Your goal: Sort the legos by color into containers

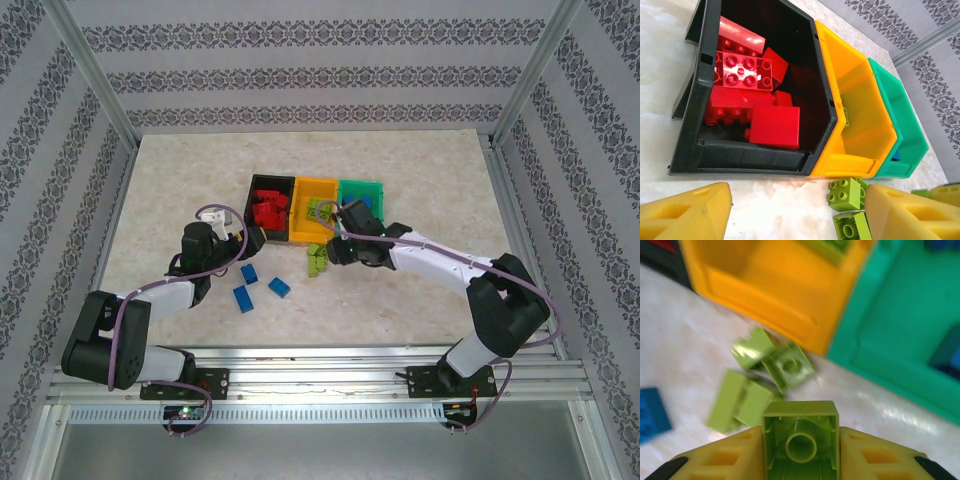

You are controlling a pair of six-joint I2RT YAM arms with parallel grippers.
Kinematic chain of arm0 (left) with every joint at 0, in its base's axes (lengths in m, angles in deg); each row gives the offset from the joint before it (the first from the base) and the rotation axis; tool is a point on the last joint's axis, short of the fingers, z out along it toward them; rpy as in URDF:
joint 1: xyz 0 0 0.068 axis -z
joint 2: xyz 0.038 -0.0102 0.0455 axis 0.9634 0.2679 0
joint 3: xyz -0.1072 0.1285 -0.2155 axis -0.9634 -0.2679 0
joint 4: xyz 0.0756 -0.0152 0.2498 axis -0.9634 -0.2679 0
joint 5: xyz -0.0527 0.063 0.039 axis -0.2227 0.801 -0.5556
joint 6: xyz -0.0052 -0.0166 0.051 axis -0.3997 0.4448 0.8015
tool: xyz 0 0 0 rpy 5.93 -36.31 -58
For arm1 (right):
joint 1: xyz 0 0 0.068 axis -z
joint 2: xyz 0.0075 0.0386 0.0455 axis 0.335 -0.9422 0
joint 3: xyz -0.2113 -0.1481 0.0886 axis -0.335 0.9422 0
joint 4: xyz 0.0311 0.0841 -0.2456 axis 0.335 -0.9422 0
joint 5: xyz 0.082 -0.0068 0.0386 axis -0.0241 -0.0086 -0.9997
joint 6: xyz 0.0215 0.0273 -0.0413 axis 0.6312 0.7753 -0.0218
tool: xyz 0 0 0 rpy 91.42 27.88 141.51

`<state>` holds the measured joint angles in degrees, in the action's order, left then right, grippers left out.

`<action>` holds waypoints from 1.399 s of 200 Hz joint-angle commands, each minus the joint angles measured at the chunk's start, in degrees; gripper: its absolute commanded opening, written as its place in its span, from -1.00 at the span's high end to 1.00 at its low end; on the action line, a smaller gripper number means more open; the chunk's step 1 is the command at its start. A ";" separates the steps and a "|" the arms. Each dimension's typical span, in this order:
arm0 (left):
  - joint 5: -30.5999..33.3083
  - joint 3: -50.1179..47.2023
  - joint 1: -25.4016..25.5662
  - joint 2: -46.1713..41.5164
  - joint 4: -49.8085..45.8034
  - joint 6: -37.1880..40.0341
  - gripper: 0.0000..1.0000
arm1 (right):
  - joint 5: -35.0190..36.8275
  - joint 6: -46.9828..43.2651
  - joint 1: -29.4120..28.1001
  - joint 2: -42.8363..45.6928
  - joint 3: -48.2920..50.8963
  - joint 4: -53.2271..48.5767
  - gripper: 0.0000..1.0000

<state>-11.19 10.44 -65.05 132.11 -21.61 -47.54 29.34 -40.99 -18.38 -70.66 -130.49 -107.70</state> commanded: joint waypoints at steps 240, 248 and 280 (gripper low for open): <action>13.21 27.12 26.47 14.35 -35.27 23.43 -0.25 | -2.27 -6.39 8.23 12.14 19.06 21.74 -0.08; 12.91 29.40 26.47 14.52 -39.32 24.01 -0.25 | -1.82 -6.65 8.40 12.90 18.95 21.08 -0.08; 13.00 32.56 26.49 13.46 -46.17 25.51 -0.19 | -0.57 -5.99 8.69 13.83 20.33 22.56 -0.08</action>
<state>0.96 40.47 -38.93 146.69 -58.23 -25.05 26.01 -46.35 -10.14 -58.86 -110.77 -89.06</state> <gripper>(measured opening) 0.617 0.539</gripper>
